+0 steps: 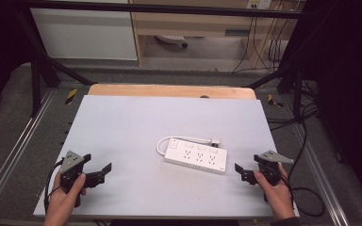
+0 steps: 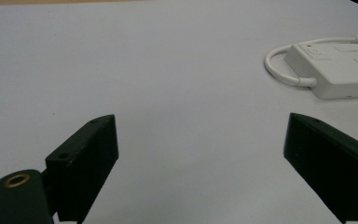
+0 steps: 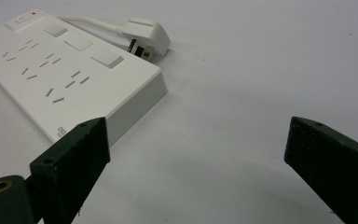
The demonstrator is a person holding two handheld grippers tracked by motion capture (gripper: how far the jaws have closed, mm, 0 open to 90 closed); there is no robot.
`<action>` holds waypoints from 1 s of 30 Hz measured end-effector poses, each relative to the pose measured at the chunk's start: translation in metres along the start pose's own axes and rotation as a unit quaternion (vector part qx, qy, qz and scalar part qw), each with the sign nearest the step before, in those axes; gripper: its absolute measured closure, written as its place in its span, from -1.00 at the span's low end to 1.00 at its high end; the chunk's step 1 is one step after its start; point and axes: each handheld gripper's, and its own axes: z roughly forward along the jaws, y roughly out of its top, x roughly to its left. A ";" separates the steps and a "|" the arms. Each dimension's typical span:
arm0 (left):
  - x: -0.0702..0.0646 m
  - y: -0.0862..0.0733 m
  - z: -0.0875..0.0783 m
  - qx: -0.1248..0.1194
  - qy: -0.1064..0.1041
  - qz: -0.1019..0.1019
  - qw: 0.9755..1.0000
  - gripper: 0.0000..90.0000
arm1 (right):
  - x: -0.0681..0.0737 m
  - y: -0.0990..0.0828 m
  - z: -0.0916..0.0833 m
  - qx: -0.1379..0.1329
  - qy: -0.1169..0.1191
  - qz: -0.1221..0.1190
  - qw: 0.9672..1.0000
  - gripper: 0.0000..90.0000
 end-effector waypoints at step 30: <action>0.000 -0.001 -0.004 -0.001 -0.005 -0.001 1.000 -0.84 | 0.008 0.016 -0.010 -0.007 0.009 -0.010 1.000 -0.87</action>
